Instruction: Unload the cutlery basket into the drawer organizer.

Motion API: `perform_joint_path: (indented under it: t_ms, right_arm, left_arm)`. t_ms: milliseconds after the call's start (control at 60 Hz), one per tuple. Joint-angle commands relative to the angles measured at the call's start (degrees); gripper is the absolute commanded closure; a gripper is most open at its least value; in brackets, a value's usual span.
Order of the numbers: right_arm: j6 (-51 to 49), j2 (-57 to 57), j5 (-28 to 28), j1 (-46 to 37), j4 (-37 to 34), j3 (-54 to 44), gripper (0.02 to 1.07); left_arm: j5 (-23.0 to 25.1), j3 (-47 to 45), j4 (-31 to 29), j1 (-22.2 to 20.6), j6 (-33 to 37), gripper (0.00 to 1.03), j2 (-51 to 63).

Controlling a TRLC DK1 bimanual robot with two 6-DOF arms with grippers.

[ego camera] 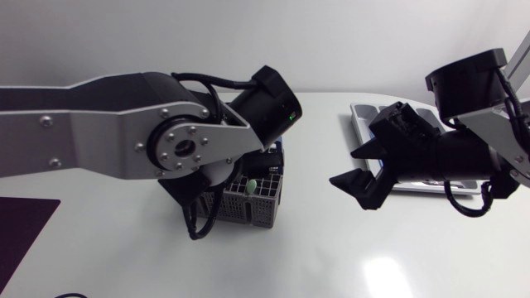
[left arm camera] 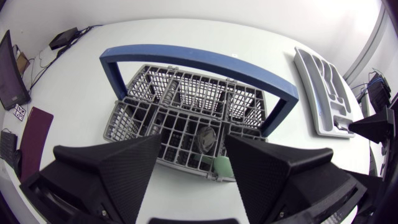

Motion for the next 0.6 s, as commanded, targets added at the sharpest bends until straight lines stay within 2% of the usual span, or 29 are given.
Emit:
perform_joint_path:
  t_ms: [0, 67, 200, 233, 400, 583]
  right_arm:
    - [8.15, 2.19, -0.44, 2.1, -1.74, 3.62, 0.11]
    - [11.49, 4.12, -1.5, 3.24, -3.32, 5.91, 0.11]
    - [16.23, 7.9, -8.35, 3.68, -5.34, 9.95, 0.11]
    - [16.23, 9.04, -9.06, 4.38, -6.48, 11.0, 0.06]
    - [17.9, 12.56, -9.06, 6.93, -8.15, 13.47, 0.06]
    - [17.9, 13.97, -9.14, 9.21, -8.42, 14.52, 0.06]
  left_arm:
    - [1.38, -3.0, 1.02, 0.7, 2.84, 0.3, -2.51]
    - [2.26, -4.05, 1.64, 0.87, 3.9, 0.3, -3.65]
    - [6.13, -6.16, 2.87, 1.22, 7.15, 0.3, -6.9]
    - [6.75, -6.43, 3.04, 1.31, 7.76, 0.3, -7.34]
    - [13.43, -10.03, 5.5, 3.6, 13.48, 0.22, -12.26]
    - [17.47, -12.58, 6.21, 6.06, 17.87, 0.22, -15.43]
